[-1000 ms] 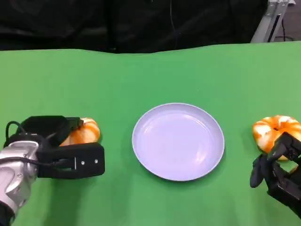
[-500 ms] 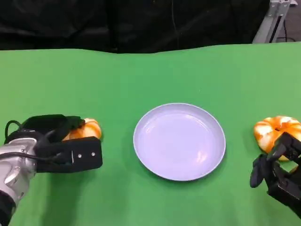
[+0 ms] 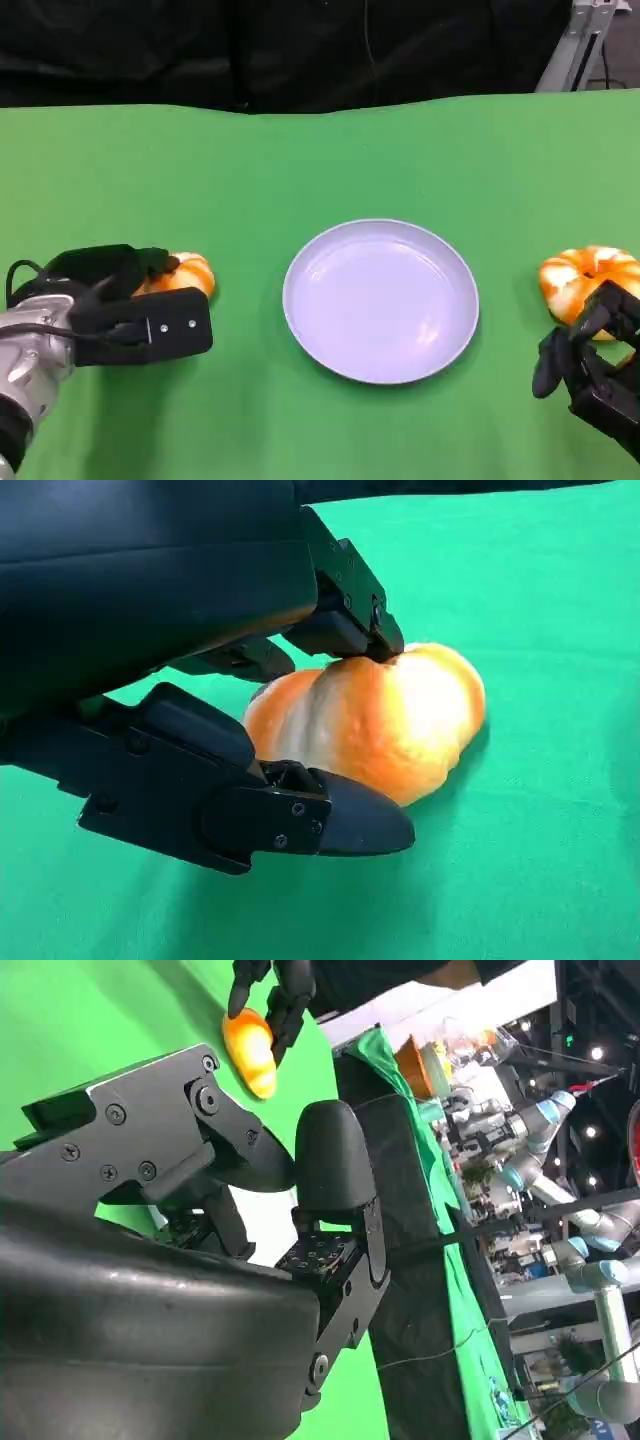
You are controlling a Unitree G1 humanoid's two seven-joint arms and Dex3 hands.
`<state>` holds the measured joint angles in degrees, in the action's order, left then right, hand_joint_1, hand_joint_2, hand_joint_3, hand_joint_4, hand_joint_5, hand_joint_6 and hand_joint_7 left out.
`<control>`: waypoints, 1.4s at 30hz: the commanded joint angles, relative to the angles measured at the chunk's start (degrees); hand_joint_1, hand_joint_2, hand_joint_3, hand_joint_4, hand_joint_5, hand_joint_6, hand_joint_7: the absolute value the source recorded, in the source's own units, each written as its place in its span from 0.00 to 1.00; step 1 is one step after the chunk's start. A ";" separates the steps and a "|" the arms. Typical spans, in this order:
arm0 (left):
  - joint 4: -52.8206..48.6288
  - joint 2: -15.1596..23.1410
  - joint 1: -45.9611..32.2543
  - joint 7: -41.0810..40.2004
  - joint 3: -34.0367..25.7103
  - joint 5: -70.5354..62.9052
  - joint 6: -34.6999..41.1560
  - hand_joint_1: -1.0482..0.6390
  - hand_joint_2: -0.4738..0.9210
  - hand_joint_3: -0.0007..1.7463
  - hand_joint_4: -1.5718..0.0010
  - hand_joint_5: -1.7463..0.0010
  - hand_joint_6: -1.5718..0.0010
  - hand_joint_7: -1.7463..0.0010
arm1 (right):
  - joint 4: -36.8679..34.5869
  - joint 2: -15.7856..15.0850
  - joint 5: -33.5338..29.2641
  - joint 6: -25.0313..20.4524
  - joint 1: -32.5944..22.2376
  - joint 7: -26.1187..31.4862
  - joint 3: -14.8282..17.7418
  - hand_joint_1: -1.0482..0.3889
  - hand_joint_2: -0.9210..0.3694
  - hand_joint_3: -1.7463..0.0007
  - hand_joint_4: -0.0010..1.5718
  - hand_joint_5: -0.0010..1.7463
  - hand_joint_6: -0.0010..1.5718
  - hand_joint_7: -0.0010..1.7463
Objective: Grasp the bread from the table and place it into the plate.
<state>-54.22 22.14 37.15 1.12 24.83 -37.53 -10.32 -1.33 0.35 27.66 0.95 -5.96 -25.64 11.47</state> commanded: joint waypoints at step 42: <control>18.42 0.03 -7.40 -16.06 -7.03 2.34 -3.37 0.58 0.97 0.25 0.56 0.00 0.66 0.00 | 0.56 -1.27 0.61 0.01 0.26 0.45 0.47 0.67 0.23 0.37 0.51 1.00 0.44 0.92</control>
<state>-38.86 20.66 30.65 -15.48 18.52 -35.34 -13.40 -1.20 0.10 28.07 0.76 -5.87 -25.18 11.42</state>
